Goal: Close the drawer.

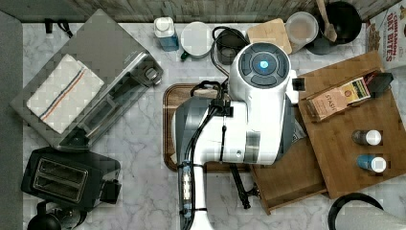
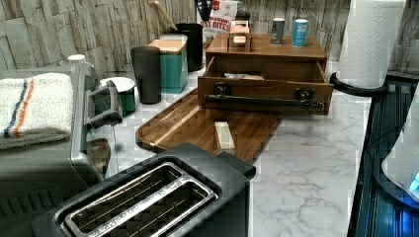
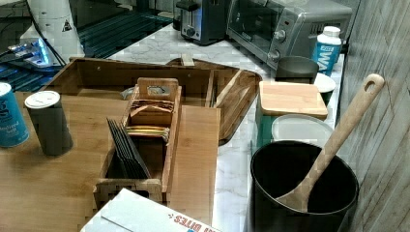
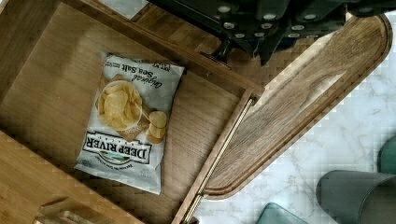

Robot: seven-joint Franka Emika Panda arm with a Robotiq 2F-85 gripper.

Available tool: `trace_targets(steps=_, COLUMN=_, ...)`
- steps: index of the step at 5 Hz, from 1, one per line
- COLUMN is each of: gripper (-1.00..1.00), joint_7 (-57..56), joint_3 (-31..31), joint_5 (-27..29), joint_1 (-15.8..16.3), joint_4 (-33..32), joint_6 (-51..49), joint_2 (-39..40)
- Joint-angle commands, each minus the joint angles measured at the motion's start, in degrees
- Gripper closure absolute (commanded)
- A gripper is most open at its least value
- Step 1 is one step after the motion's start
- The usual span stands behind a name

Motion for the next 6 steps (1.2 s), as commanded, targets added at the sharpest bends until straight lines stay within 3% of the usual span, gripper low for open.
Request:
trace_targets(steps=1, gripper=1.0, joint_7=0.0, joint_3=0.0, joint_5=-0.4, joint_1=-0.06, joint_4=-0.07, joint_6=0.0, joint_2=0.41)
trace_targets(steps=2, gripper=1.0, joint_7=-4.48, joint_3=0.87, joint_5=-0.81, joint_1=0.6, joint_4=-3.68, joint_6=2.33, joint_2=-1.01)
trace_targets(steps=3, gripper=1.0, joint_7=-10.78, joint_3=2.24, joint_5=4.98, joint_1=1.58, joint_4=-11.48, joint_6=8.36, joint_2=-6.22)
trace_targets(steps=6, gripper=1.0, joint_7=-16.14, joint_3=7.35, joint_5=4.14, joint_1=7.93, joint_4=-26.68, joint_6=23.02, joint_2=-14.59)
